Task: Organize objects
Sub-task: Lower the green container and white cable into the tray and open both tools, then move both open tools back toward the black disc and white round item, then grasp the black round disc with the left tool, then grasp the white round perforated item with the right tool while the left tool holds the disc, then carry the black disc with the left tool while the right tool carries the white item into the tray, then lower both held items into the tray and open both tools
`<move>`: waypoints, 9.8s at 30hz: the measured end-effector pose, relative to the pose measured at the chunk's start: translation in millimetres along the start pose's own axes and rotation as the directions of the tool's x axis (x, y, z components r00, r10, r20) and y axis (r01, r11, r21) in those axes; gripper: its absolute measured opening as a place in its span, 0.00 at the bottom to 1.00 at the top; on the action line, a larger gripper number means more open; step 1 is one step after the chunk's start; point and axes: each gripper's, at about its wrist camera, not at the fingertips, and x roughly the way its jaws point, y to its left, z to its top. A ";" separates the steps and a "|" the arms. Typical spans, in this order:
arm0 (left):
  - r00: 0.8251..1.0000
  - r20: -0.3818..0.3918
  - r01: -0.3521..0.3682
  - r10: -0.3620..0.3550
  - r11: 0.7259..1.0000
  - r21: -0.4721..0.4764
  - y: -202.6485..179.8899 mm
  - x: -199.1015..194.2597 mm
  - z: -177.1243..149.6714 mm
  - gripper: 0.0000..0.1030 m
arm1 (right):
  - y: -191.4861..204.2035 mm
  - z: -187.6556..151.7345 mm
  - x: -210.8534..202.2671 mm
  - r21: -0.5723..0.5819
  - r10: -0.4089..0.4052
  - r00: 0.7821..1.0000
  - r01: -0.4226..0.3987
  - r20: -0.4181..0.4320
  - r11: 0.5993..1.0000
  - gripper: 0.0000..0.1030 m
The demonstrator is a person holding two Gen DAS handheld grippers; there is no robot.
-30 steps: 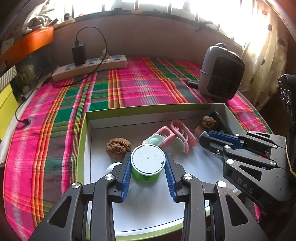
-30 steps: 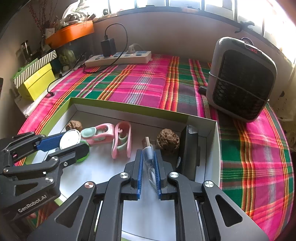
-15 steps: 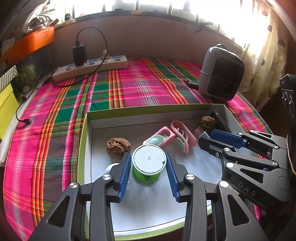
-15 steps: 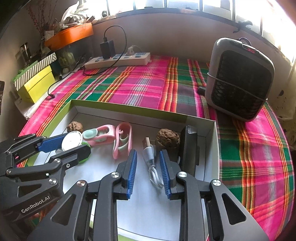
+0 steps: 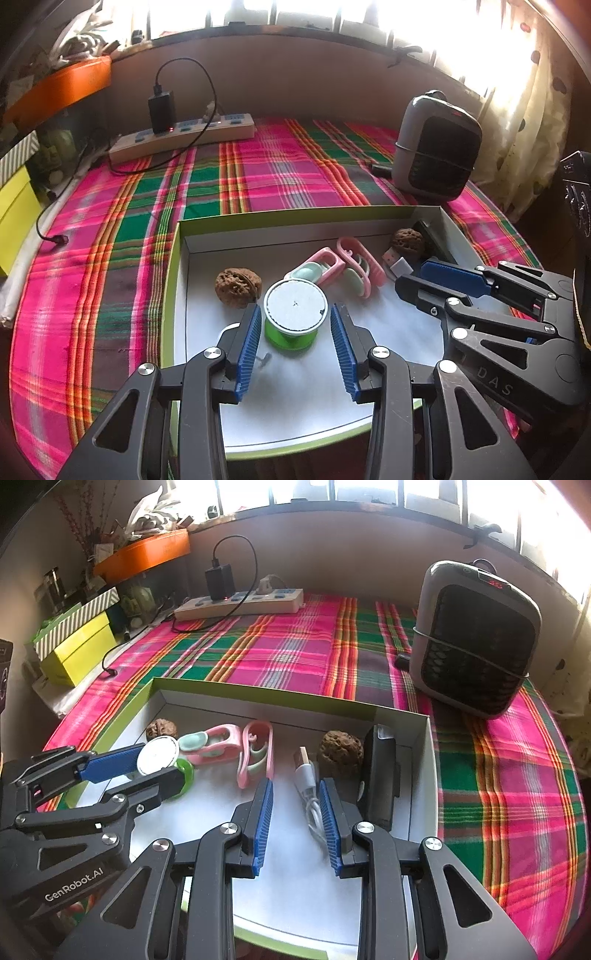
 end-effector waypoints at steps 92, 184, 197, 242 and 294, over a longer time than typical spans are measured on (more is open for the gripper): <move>0.971 -0.053 0.237 -0.235 0.971 0.035 -39.9 -47.1 -71.2 0.41 | -12.2 -107.5 -85.5 0.190 0.002 0.999 -0.011 0.049 0.982 0.42; 0.993 -0.025 0.115 -0.116 0.992 -0.047 4.2 -50.4 -80.3 0.27 | 26.3 -73.2 -39.9 0.095 0.036 0.999 -0.035 -0.008 0.995 0.31; 0.993 -0.025 0.114 -0.115 0.992 -0.047 4.3 -50.6 -80.6 0.26 | 27.3 -73.9 -40.9 0.092 0.035 0.999 -0.034 -0.008 0.995 0.31; 0.990 0.055 0.132 -0.132 0.991 0.011 -11.7 -71.2 -39.2 0.26 | 14.0 -48.1 -79.9 0.088 0.030 0.994 -0.039 0.102 0.995 0.31; 0.993 -0.052 0.105 -0.103 0.994 0.036 -17.4 4.5 -11.7 0.26 | -0.7 -15.0 -1.9 -0.033 -0.014 0.999 0.013 -0.050 0.999 0.31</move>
